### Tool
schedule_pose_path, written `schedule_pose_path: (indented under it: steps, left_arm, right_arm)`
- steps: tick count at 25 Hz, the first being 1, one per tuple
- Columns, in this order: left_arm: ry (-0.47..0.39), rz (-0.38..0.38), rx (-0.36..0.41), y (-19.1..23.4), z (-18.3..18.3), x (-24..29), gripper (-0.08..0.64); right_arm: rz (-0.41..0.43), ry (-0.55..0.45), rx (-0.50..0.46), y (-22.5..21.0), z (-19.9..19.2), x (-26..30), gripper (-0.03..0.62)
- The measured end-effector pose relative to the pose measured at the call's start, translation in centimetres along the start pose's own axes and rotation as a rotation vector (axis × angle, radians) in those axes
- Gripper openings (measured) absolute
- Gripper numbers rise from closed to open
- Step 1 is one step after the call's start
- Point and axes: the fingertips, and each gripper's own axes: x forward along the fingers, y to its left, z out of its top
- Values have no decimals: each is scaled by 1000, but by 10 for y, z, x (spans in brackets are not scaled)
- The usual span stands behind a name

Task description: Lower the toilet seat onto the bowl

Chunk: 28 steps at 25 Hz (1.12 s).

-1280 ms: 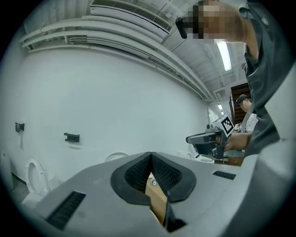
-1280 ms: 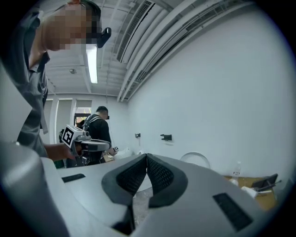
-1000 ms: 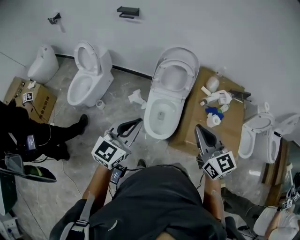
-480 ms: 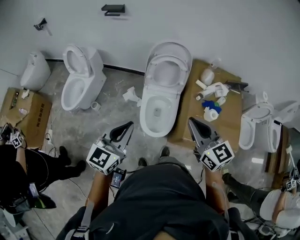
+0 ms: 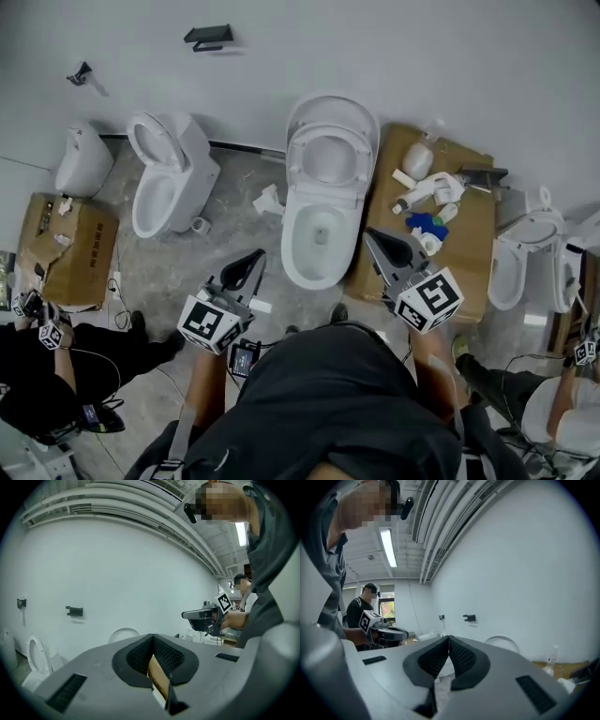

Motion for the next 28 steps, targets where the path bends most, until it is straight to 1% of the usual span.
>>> schedule_pose_path:
  steps: [3, 6, 9, 12, 15, 17, 19, 22, 28]
  left_arm:
    - [8, 35, 1, 1, 7, 20, 5]
    - [6, 37, 21, 6, 13, 45, 5]
    - [12, 30, 53, 14, 18, 55, 5]
    - [19, 36, 44, 35, 25, 59, 5]
    - [-20, 25, 66, 71, 35, 59, 5]
    - [-31, 27, 66, 96, 40, 58, 5]
    - [-39, 22, 64, 118, 41, 62, 5]
    - [-51, -18, 51, 141, 38, 76, 5]
    - [-58, -90, 11, 178, 24, 86, 5]
  right_arm:
    - [28, 0, 3, -24, 0, 1, 8]
    - [25, -5, 0, -50, -1, 5, 8]
    - [19, -19, 8, -56, 0, 9, 8]
    - [13, -4, 14, -58, -3, 18, 8]
    - [-37, -1, 12, -59, 5, 25, 8]
    - [-75, -6, 11, -60, 12, 31, 8]
    - [-104, 14, 9, -64, 12, 38, 8]
    - [-151, 56, 11, -71, 11, 52, 8]
    - [-203, 78, 5, -63, 19, 93, 8]
